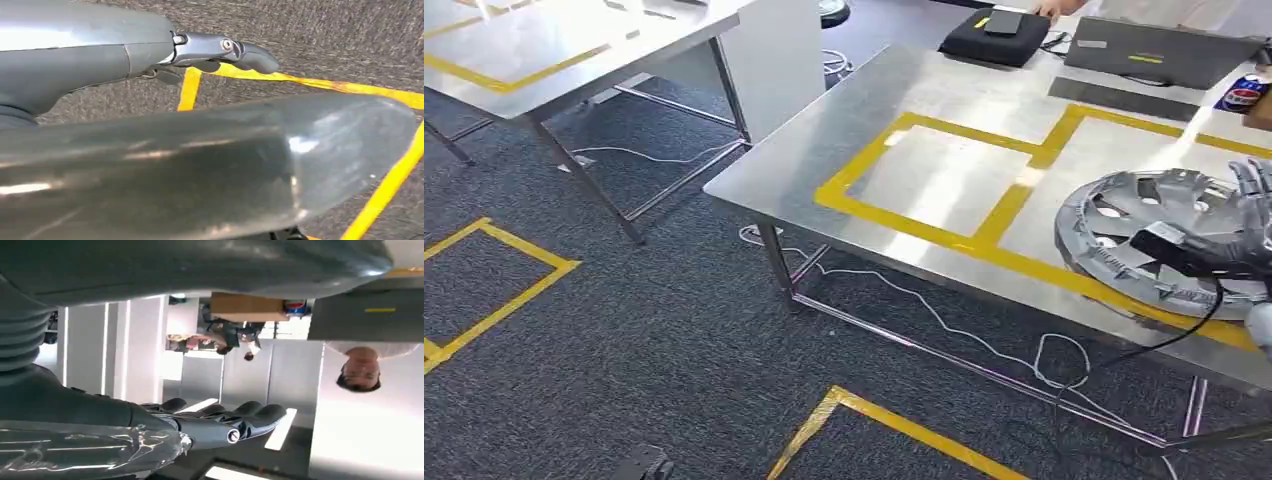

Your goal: Take the parts from the cabinet and place them on the table.

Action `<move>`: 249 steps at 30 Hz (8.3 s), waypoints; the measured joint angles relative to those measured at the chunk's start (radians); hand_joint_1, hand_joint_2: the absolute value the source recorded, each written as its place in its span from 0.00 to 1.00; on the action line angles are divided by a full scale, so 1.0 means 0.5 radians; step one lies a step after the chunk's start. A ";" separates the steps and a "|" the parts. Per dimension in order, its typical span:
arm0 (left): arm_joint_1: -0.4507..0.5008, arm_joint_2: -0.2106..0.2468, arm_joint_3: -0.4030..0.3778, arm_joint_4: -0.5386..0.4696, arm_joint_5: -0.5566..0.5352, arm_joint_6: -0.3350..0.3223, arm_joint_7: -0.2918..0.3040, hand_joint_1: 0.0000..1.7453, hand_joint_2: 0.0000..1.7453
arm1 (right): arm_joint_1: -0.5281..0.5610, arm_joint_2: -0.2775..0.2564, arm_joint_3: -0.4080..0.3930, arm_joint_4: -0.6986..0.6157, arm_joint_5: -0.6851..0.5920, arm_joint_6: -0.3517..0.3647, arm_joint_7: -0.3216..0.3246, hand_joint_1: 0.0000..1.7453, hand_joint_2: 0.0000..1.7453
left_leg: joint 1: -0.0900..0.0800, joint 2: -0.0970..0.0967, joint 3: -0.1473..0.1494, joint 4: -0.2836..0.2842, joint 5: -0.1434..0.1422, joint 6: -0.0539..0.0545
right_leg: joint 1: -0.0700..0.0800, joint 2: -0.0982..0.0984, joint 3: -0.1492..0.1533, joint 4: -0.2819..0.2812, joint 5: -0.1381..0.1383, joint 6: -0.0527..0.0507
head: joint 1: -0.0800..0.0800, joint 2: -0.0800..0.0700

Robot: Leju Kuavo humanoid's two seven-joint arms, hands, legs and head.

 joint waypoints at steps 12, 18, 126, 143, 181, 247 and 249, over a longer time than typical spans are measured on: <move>0.012 -0.036 0.072 0.000 0.080 0.060 -0.024 0.00 0.00 | 1.092 -0.342 -0.694 -1.254 0.147 -0.260 0.075 0.00 0.00 | 0.002 -0.004 0.003 0.000 -0.012 0.001 | 0.001 -0.002 0.007 -0.004 -0.008 0.004 | 0.000 0.000; 0.030 -0.065 0.106 0.000 0.114 -0.001 -0.024 0.00 0.00 | 1.679 -0.029 -1.304 -1.587 -0.398 -0.532 -0.575 0.00 0.00 | 0.003 -0.006 0.004 -0.001 -0.016 0.003 | 0.003 -0.004 0.008 -0.004 -0.014 0.003 | 0.001 0.000; 0.027 -0.107 -0.053 -0.005 -0.146 0.215 0.010 0.00 0.00 | 1.196 1.365 -2.247 1.358 0.218 0.458 -0.076 0.00 0.00 | 0.013 -0.021 0.083 -0.058 -0.018 0.037 | -0.001 0.035 -0.171 0.563 -0.230 0.034 | -0.032 0.000; 0.034 -0.128 -0.062 -0.005 -0.146 0.224 0.007 0.00 0.00 | 1.187 1.360 -2.244 1.359 0.236 0.376 -0.135 0.00 1.00 | 0.048 -0.033 -0.016 0.386 -0.119 -0.094 | 0.014 -0.046 0.039 -0.068 0.019 -0.070 | -0.058 0.000; 0.035 -0.146 -0.066 -0.011 -0.183 0.259 0.011 0.00 0.00 | 1.201 1.363 -2.181 1.363 0.343 0.385 -0.161 0.00 1.00 | 0.034 0.025 0.102 -0.051 -0.024 0.006 | 0.012 -0.160 0.168 -0.038 -0.117 0.019 | -0.082 0.000; 0.026 -0.159 -0.214 -0.014 -0.203 0.302 0.004 0.00 0.00 | 1.253 1.412 -2.434 1.369 0.226 0.315 -0.076 0.00 1.00 | 0.031 -0.098 0.061 -0.013 -0.022 0.033 | 0.014 0.009 -0.141 0.619 -0.411 0.019 | -0.090 0.001; 0.037 -0.153 -0.190 -0.019 -0.168 0.305 -0.005 0.00 0.00 | 1.252 1.435 -2.435 1.370 0.234 0.314 -0.079 0.00 1.00 | 0.032 -0.155 0.065 -0.012 -0.020 0.029 | 0.011 0.015 -0.094 0.487 -0.288 0.014 | -0.090 0.000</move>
